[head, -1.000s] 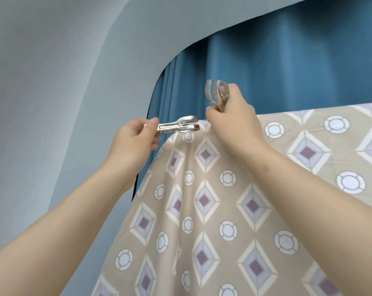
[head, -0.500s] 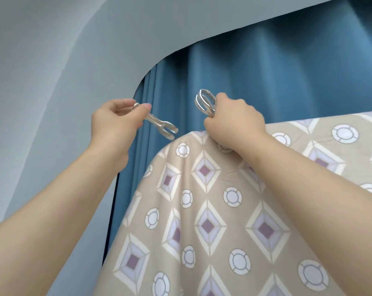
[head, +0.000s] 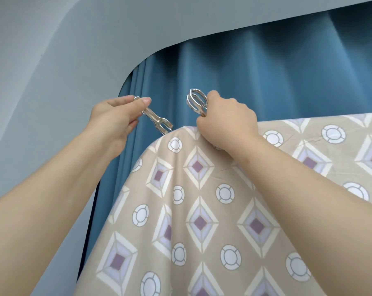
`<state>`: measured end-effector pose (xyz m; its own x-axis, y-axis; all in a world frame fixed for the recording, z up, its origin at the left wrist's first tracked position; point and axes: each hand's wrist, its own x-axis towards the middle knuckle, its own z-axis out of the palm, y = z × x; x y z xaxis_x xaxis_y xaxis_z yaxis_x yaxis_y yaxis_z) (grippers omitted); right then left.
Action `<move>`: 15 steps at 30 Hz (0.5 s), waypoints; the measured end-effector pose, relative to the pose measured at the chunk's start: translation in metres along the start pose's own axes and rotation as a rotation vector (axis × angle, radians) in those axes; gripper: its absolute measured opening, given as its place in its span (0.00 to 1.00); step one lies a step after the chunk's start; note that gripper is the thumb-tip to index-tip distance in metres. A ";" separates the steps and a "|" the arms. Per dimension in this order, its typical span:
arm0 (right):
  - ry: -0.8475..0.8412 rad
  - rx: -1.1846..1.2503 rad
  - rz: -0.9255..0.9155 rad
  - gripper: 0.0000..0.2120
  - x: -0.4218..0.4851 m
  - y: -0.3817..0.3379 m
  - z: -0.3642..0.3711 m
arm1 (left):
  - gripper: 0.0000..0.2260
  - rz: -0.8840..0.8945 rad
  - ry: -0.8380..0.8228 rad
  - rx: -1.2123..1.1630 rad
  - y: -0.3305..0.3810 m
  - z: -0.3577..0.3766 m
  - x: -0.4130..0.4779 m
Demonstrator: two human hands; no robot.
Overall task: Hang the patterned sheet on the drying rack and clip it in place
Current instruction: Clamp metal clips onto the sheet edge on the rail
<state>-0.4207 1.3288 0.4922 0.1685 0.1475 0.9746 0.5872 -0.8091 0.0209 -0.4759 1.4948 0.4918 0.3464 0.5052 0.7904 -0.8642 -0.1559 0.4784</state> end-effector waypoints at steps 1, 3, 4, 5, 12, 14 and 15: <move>-0.009 -0.005 -0.004 0.04 0.000 0.001 -0.001 | 0.10 0.005 -0.004 0.000 -0.001 0.001 0.001; -0.030 -0.012 -0.008 0.04 0.000 0.001 -0.003 | 0.12 0.023 -0.007 0.027 -0.005 0.003 0.002; -0.038 -0.016 -0.008 0.04 0.000 0.001 -0.003 | 0.13 0.025 -0.008 0.036 -0.006 0.005 0.001; -0.042 -0.020 -0.007 0.04 0.000 0.001 -0.004 | 0.15 0.025 -0.009 0.033 -0.008 0.007 0.000; -0.043 -0.019 -0.017 0.04 -0.001 0.004 -0.007 | 0.09 0.030 0.015 -0.093 0.004 0.003 0.001; -0.046 -0.013 -0.015 0.04 -0.001 0.004 -0.007 | 0.08 0.028 -0.023 -0.085 0.009 0.003 0.001; -0.048 -0.009 -0.014 0.04 -0.001 0.004 -0.008 | 0.08 0.022 -0.047 -0.077 0.011 0.003 0.000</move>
<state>-0.4252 1.3209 0.4930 0.1982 0.1855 0.9624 0.5826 -0.8120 0.0365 -0.4840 1.4907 0.4983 0.3417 0.4620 0.8184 -0.8967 -0.1005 0.4311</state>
